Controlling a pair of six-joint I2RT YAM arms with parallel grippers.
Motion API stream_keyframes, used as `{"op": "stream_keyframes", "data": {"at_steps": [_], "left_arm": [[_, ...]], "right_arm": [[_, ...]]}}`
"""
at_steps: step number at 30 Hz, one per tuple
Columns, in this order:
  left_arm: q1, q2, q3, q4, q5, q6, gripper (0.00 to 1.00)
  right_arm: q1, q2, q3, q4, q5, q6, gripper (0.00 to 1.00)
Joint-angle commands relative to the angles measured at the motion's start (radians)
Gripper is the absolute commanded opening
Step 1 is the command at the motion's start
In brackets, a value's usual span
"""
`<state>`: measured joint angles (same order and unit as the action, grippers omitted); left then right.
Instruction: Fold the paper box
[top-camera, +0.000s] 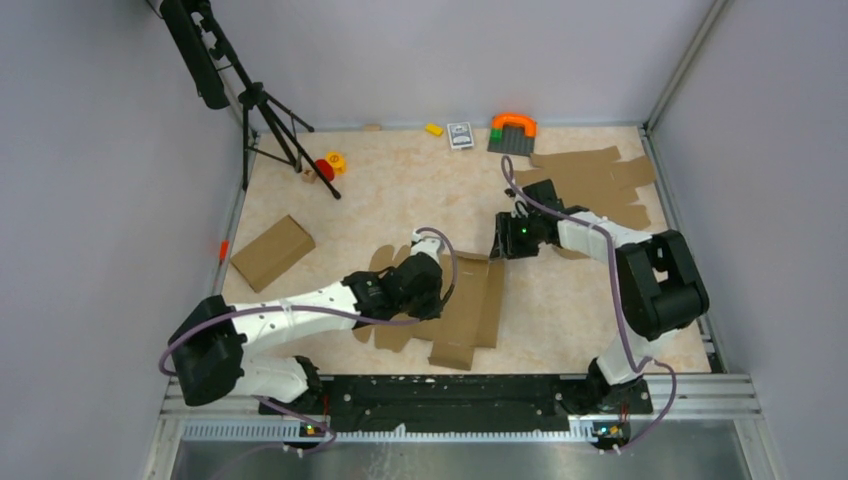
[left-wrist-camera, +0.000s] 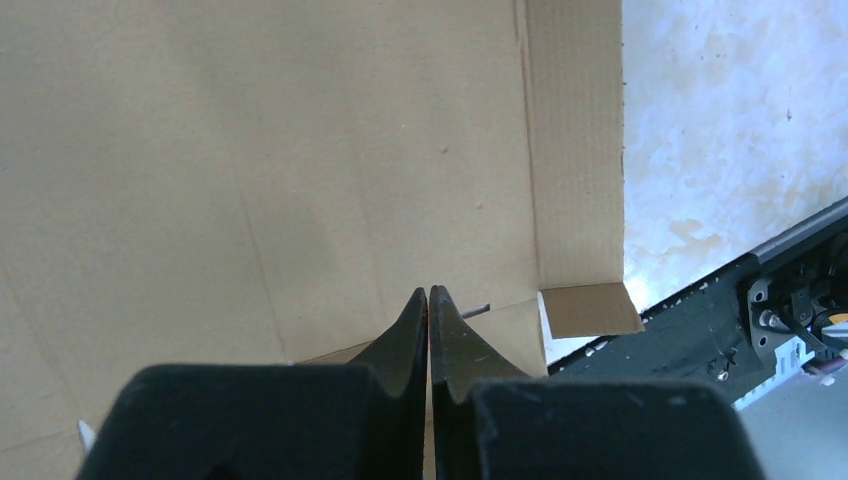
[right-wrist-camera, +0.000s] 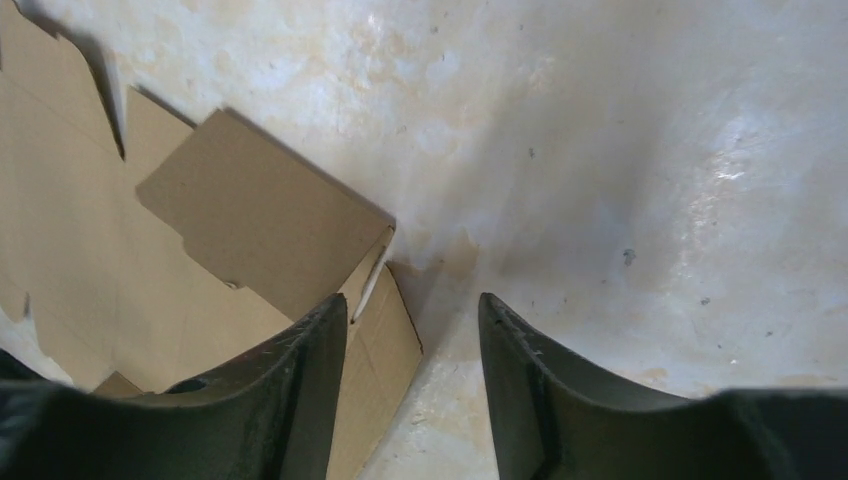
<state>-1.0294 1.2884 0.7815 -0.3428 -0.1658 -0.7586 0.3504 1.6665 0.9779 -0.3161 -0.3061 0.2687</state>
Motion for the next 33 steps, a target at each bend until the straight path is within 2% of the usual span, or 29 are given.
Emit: {"op": "stream_keyframes", "data": {"at_steps": [1,5,9,11,17,26,33], "left_arm": [[0.006,0.048,0.072,0.018,0.065,0.048,0.0],[0.01,0.076,0.072,0.03,0.102,0.039,0.0],[0.023,0.098,0.07,0.045,0.121,0.036,0.0],[0.035,0.107,0.077,0.044,0.134,0.041,0.0],[0.058,0.114,0.086,0.03,0.141,0.053,0.0],[0.095,0.132,0.077,0.044,0.161,0.064,0.0],[0.111,0.263,0.203,-0.037,0.203,0.102,0.0]], "right_arm": [[-0.004,0.044,0.043,-0.024,-0.054,-0.039,0.45],[-0.003,0.057,0.042,-0.019,-0.099,-0.037,0.35],[-0.002,0.036,0.03,-0.021,-0.095,-0.036,0.14],[-0.001,0.011,0.013,-0.017,-0.074,-0.032,0.08],[-0.002,-0.106,-0.093,0.065,0.005,0.03,0.0],[0.013,-0.253,-0.241,0.164,0.047,0.046,0.0],[0.051,-0.332,-0.31,0.201,0.096,0.037,0.05]]}}
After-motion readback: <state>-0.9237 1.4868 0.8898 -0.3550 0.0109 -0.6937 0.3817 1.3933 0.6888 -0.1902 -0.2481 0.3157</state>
